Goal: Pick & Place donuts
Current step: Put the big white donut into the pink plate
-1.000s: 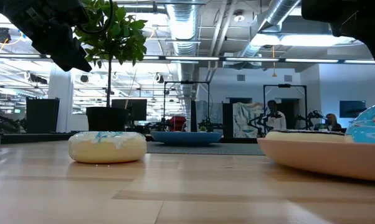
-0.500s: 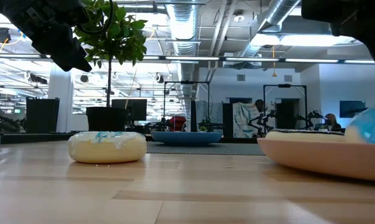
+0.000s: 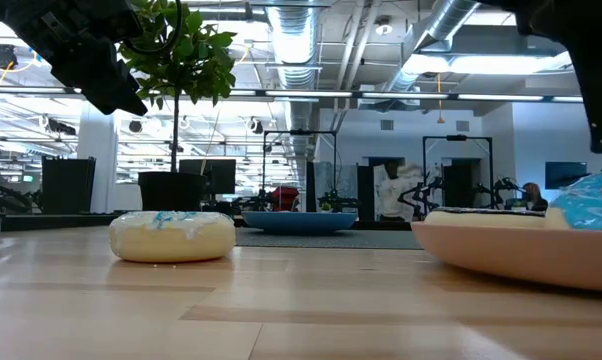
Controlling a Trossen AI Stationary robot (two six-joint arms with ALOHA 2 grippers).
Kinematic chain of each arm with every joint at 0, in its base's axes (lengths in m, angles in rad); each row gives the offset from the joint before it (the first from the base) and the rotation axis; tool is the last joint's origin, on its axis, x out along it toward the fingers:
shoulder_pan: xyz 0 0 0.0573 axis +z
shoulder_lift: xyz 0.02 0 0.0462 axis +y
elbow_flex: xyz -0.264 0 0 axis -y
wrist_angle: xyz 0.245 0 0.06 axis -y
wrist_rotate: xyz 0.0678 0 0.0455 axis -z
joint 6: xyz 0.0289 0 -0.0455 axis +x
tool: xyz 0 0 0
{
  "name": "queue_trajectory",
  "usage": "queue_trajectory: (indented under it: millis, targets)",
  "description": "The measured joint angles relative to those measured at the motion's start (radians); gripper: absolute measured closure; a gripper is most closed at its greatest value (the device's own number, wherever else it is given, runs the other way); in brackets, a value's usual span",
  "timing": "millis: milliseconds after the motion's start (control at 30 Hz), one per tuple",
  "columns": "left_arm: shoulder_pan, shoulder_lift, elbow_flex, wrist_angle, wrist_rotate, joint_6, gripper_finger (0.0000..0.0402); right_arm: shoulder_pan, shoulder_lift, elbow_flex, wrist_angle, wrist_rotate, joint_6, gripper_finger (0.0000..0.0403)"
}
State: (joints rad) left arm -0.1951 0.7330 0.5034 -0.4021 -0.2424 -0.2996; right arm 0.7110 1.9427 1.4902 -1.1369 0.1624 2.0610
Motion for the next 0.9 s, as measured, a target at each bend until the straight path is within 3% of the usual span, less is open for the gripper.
queue_trajectory:
  millis: [233, 567, 733, 833, 900]
  targets:
    - [0.000, 0.000, 0.000, 0.000, 0.000, 0.000, 0.0401, 0.000, 0.000, 0.069, -0.140, 0.033, -0.001, 0.0240]
    - [0.000, 0.000, 0.000, 0.002, 0.003, 0.000, 0.0401, -0.035, 0.000, 0.159, -0.156, 0.274, -0.177, 0.0298]
    - [0.000, 0.000, 0.000, 0.018, 0.035, 0.000, 0.0401, -0.132, -0.022, 0.164, -0.060, 0.323, -0.464, 0.0357]
    - [0.000, 0.000, 0.000, 0.032, 0.061, -0.007, 0.0401, -0.198, -0.035, 0.164, 0.061, 0.313, -0.745, 0.0394]
    - [0.000, 0.000, 0.000, 0.044, 0.078, -0.010, 0.0401, -0.235, -0.035, 0.164, 0.156, 0.312, -0.952, 0.0396]
